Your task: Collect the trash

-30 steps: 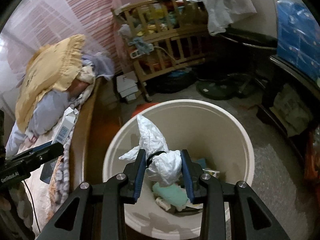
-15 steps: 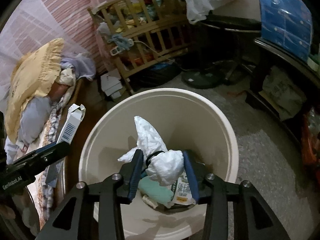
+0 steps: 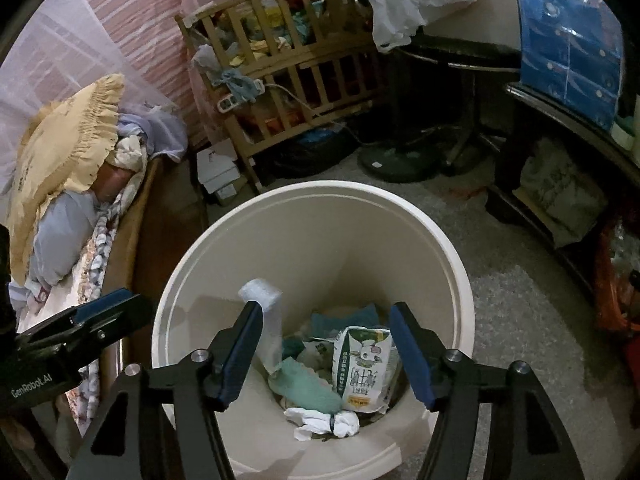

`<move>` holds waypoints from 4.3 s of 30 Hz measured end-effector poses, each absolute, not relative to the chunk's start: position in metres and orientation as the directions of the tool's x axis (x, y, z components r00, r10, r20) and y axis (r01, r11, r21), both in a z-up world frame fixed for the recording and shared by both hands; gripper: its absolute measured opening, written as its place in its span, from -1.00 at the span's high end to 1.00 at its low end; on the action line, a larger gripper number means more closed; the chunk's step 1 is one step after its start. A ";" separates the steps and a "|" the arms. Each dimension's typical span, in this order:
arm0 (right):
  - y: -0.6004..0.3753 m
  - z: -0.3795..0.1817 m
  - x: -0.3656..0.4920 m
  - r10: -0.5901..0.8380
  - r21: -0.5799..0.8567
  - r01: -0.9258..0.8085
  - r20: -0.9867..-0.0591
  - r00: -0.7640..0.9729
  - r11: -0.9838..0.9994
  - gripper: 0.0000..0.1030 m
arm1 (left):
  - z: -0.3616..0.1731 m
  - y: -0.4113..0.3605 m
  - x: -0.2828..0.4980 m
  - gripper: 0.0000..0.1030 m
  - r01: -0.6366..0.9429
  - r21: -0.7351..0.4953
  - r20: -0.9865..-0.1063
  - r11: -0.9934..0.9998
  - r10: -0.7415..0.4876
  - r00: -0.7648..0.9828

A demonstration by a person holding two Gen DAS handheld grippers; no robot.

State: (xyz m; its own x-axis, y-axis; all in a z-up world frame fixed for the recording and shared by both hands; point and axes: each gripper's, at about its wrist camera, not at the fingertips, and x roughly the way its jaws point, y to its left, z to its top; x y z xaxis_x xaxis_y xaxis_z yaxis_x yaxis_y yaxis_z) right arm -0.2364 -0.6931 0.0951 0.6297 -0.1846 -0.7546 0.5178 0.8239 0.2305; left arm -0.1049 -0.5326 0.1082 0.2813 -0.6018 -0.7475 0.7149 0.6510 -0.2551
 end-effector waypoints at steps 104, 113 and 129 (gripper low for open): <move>-0.548 0.195 -0.281 -0.376 0.014 0.454 -0.538 0.754 0.891 -0.61 | 0.192 -0.387 -0.179 -0.18 0.623 -0.109 -0.516 0.775 -0.580 0.630; -0.548 0.196 -0.281 -0.376 0.013 0.454 -0.539 0.754 0.891 -0.62 | 0.188 -0.383 -0.177 -0.18 0.624 -0.108 -0.520 0.774 -0.579 0.628; -0.549 0.195 -0.281 -0.372 0.016 0.453 -0.545 0.752 0.891 -0.63 | 0.189 -0.385 -0.177 -0.18 0.623 -0.106 -0.521 0.775 -0.577 0.629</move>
State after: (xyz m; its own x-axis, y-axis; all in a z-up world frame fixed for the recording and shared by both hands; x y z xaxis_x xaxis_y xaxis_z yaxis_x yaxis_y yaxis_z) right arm -0.2809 -0.5494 0.1947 0.7516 -0.3724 -0.5445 0.4530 0.8914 0.0157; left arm -0.1773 -0.3851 0.1888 0.6290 -0.5769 -0.5211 0.6232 0.7749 -0.1056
